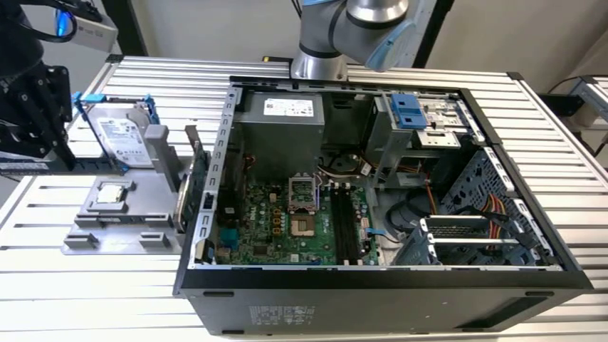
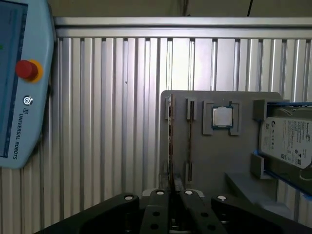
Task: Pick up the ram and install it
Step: 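Pick up the ram and move it above insertion slot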
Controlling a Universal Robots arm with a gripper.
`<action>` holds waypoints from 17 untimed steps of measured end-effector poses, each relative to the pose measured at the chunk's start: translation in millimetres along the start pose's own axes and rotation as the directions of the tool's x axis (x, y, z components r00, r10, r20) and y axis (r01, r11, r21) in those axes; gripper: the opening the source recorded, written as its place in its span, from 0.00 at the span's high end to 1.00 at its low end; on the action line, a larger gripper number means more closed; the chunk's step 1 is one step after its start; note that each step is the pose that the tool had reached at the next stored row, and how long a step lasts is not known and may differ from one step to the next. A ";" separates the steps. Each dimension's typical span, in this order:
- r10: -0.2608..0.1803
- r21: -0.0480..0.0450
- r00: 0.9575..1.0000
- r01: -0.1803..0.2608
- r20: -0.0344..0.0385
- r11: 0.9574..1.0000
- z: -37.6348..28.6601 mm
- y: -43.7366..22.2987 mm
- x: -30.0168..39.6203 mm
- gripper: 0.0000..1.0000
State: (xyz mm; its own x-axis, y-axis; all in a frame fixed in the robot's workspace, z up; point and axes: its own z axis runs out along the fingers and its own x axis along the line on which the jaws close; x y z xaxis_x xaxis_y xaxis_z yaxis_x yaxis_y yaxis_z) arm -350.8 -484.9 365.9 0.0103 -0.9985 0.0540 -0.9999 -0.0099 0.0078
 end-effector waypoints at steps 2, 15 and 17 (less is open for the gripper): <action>0.000 0.000 1.000 0.000 0.000 1.000 -2.4 0.0 0.1 1.00; 0.002 0.000 1.000 -0.002 -0.001 1.000 -21.4 0.2 1.1 1.00; 0.003 0.000 1.000 -0.003 -0.001 1.000 -22.6 0.2 1.1 1.00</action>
State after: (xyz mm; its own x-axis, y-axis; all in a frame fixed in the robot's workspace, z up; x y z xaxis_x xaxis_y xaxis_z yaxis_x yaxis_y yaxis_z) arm -350.9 -484.8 388.5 0.0078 -0.9984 0.0553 -0.9999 -0.0073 0.0077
